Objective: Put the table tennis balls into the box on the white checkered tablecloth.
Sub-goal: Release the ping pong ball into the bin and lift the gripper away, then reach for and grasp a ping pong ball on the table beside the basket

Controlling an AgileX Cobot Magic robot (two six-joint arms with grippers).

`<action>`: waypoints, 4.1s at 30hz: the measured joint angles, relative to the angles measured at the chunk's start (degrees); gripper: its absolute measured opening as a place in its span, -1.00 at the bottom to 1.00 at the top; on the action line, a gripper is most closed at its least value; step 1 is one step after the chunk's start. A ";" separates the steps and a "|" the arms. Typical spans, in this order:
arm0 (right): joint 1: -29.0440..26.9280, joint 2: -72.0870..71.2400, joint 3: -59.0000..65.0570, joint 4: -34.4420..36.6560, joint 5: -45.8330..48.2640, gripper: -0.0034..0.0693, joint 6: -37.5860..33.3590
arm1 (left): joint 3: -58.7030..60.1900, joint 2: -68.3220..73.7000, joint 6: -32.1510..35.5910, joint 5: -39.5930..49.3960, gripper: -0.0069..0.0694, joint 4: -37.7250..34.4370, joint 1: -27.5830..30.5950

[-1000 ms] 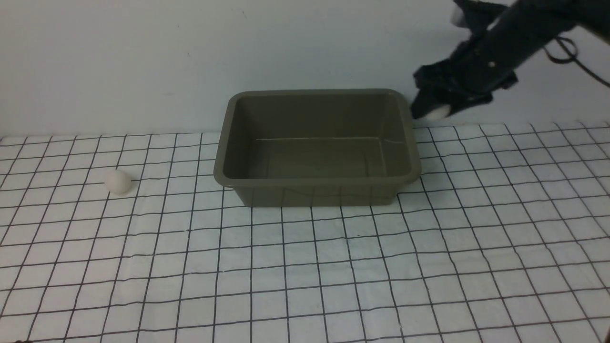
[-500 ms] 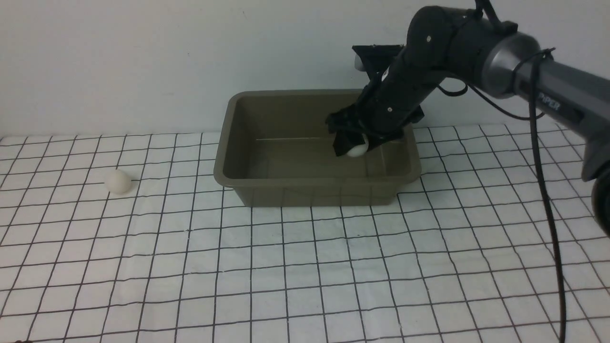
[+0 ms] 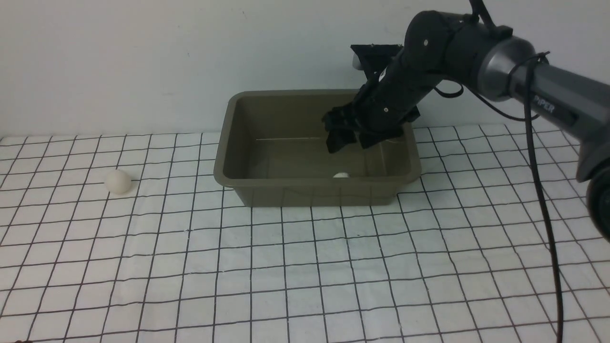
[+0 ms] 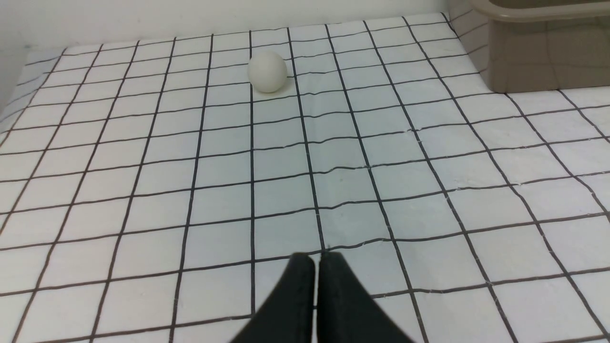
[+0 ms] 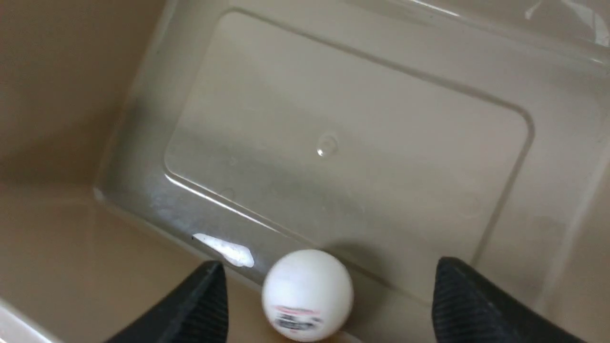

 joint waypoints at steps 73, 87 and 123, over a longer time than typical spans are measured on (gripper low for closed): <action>-3.36 -126.35 96.74 -34.56 -27.66 -0.95 18.00 | 0.00 0.00 0.00 0.00 -0.83 0.00 0.00; -3.36 -126.35 96.74 -34.56 -27.66 -0.95 18.00 | 0.34 0.00 -14.07 -17.64 -0.83 -42.35 0.00; -3.36 -126.35 96.74 -34.73 -27.71 -0.95 18.02 | -80.69 87.67 7.34 31.04 0.06 -2.77 0.00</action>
